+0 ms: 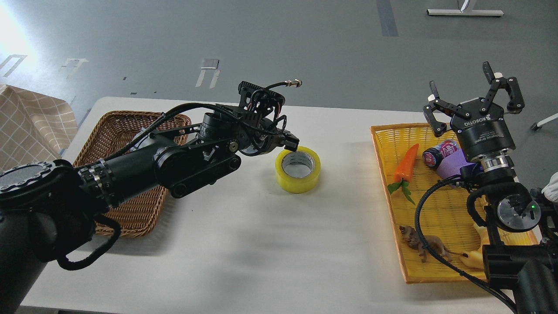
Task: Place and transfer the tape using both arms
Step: 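Raise the left gripper away from the tape roll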
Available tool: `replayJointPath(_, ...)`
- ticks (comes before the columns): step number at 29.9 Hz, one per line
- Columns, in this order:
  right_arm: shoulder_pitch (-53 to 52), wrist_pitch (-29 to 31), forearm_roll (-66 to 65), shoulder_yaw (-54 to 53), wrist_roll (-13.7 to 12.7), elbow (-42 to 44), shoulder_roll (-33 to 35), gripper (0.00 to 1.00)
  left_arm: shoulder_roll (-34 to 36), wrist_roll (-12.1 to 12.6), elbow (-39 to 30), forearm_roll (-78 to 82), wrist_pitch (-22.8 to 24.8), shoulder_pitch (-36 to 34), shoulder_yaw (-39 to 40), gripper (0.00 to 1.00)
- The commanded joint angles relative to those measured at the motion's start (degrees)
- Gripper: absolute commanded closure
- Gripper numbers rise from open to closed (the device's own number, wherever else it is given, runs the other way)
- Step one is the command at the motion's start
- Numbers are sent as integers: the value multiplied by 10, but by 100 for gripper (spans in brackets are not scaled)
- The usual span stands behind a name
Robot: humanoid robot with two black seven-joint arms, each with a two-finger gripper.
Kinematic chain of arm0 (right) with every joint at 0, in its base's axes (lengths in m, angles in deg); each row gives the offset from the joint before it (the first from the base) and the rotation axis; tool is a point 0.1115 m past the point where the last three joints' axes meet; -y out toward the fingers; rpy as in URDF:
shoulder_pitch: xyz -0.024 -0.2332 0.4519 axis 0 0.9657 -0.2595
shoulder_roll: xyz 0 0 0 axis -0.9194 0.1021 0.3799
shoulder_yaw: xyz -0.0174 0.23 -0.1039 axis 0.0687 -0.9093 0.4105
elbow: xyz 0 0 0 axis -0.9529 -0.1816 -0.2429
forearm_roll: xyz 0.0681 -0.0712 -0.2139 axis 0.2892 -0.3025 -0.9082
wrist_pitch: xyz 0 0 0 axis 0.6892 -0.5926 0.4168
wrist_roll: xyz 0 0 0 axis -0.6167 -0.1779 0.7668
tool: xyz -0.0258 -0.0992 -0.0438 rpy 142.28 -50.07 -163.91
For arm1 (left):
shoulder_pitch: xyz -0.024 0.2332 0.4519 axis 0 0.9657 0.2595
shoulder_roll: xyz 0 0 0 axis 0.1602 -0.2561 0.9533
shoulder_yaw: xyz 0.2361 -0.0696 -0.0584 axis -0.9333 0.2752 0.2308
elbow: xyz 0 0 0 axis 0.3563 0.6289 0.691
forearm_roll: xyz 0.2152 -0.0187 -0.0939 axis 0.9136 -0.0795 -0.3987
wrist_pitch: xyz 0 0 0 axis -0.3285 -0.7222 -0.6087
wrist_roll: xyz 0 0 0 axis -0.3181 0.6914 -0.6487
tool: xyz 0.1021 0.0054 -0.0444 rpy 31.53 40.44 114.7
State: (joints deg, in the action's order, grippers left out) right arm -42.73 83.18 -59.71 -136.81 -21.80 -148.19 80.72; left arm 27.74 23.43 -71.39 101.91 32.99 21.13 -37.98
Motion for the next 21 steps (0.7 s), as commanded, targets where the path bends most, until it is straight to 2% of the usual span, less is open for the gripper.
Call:
replayJointPath(1, 0, 0, 0, 0, 0, -3, 1, 2, 1, -1, -1, -69, 0, -15, 13, 100)
replayJointPath(7, -2, 0, -3, 3, -4, -5, 4, 2, 8, -6, -1, -254, -23, -27, 82, 100)
replayJointPath(8, -3, 0, -3, 3, -4, -6, 6, 2, 8, -8, -1, -271, -25, -27, 93, 89)
replayJointPath(9, -5, 0, -3, 3, -5, -6, 8, 2, 7, -8, -1, -289, -29, -27, 107, 73)
replayJointPath(10, -6, 0, -3, 4, -5, -6, 12, 2, 5, -9, -1, -323, -37, -26, 133, 41)
replayJointPath(11, -7, 0, -4, 5, -5, -6, 15, 2, 5, -9, -1, -342, -43, -26, 144, 28)
replayJointPath(12, -9, 0, -4, 6, -5, -6, 19, 2, 4, -9, -1, -382, -52, -25, 164, 9)
replayJointPath(13, -12, 0, -4, 8, -5, -6, 26, 2, 3, -9, -1, -429, -56, -25, 177, 2)
replayJointPath(19, -40, 0, -14, 19, -8, -4, 45, 2, 11, -13, 1, -692, -46, -16, 227, 2)
replayJointPath(20, -44, 0, -16, 23, -8, -4, 50, 2, 11, -18, 2, -713, -46, -14, 233, 2)
replayJointPath(21, -55, 0, -23, 32, -8, 0, 62, 2, 12, -36, 2, -744, -46, -7, 252, 2)
